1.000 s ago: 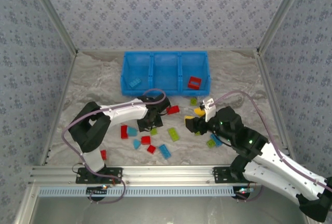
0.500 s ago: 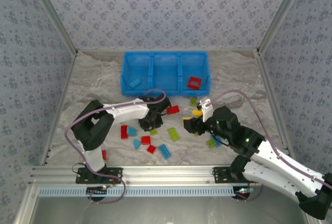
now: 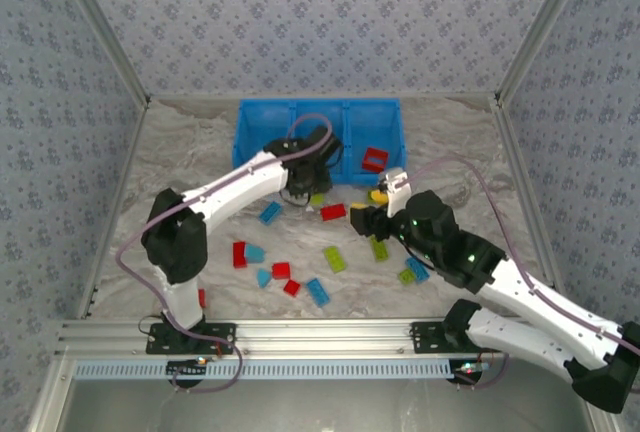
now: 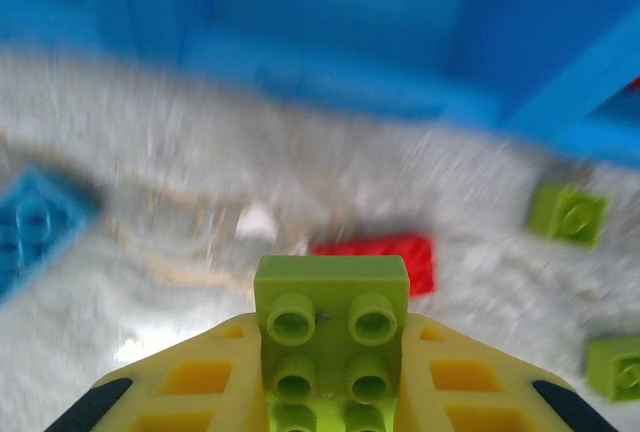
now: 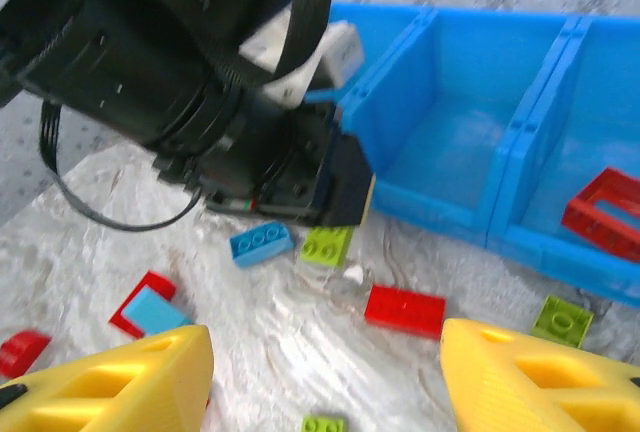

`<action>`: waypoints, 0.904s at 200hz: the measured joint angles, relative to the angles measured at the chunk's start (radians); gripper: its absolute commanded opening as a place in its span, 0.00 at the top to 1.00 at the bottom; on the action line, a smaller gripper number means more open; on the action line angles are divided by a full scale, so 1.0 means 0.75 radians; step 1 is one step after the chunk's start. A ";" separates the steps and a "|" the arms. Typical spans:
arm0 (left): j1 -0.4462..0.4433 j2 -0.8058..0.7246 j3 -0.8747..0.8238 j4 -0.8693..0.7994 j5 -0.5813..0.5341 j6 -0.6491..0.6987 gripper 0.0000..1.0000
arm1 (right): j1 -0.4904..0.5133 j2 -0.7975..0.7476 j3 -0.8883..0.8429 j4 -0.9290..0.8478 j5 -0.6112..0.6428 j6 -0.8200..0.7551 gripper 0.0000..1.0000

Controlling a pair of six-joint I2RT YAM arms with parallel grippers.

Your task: Sort the legos into containers by color

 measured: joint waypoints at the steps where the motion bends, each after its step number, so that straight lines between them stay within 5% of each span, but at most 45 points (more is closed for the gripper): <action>1: 0.006 0.007 0.015 -0.003 -0.001 0.007 0.73 | 0.000 0.004 0.003 0.001 0.003 0.000 0.36; 85: 0.218 0.690 0.891 -0.129 0.009 0.267 0.73 | -0.007 0.215 0.142 0.107 0.122 0.005 0.36; 143: 0.252 0.848 0.942 -0.136 0.085 0.279 0.66 | -0.013 0.225 0.142 0.123 0.131 0.033 0.36; 181: 0.251 0.854 0.951 -0.138 0.115 0.292 0.51 | -0.027 0.236 0.142 0.117 0.130 0.043 0.35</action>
